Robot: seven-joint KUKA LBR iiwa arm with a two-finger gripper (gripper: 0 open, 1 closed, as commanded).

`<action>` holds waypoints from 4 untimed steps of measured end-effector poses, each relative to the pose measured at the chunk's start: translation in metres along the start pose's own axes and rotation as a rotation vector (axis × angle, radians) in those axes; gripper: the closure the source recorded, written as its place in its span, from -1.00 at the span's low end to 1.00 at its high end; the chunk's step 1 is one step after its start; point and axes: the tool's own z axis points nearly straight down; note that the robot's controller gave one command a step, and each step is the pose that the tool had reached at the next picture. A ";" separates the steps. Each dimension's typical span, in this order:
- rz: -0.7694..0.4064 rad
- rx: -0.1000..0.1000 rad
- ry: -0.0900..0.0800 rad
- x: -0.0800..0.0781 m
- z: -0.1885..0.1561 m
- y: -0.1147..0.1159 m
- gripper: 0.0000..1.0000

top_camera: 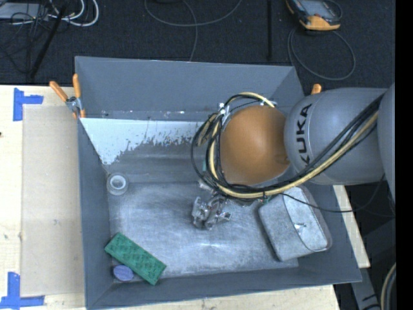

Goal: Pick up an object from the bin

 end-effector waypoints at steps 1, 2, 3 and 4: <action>0.001 0.000 0.000 0.000 0.000 0.000 -1.00; -0.199 0.002 -0.003 0.030 0.017 -0.063 -1.00; -0.196 0.006 0.003 0.032 0.016 -0.065 1.00; -0.197 0.006 -0.004 0.030 0.017 -0.063 -1.00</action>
Offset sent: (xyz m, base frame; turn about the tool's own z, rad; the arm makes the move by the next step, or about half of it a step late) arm 0.0000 0.0000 0.0000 0.0000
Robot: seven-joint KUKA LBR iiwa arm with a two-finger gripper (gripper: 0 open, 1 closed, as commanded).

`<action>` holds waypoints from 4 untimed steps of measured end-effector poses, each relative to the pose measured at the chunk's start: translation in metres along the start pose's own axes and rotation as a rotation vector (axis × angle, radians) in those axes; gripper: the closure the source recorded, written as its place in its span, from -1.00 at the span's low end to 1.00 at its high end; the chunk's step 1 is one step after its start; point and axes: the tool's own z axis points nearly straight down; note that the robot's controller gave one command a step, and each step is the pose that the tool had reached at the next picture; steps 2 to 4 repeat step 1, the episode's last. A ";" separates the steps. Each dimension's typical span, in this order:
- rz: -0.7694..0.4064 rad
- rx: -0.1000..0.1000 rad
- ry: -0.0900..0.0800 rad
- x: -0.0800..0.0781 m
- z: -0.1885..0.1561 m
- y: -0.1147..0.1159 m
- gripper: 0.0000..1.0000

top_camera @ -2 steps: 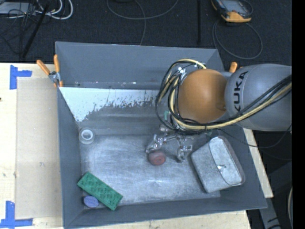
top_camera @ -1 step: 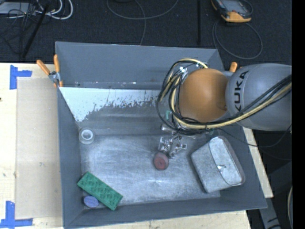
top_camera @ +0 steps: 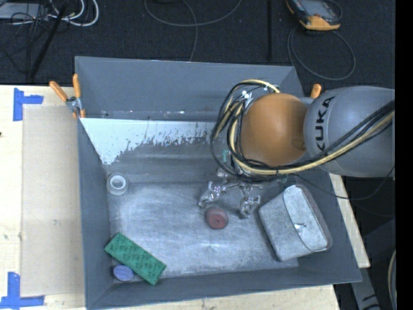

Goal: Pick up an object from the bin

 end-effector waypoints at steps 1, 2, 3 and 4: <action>-0.387 0.000 0.003 -0.014 0.000 0.033 -1.00; -0.387 0.000 0.003 -0.014 0.000 0.033 -1.00; -0.387 0.000 0.003 -0.014 0.000 0.033 -1.00; -0.387 0.000 0.003 -0.014 0.000 0.033 -1.00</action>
Offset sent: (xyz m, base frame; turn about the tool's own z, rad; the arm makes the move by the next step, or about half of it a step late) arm -0.0291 0.0236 -0.0033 -0.3891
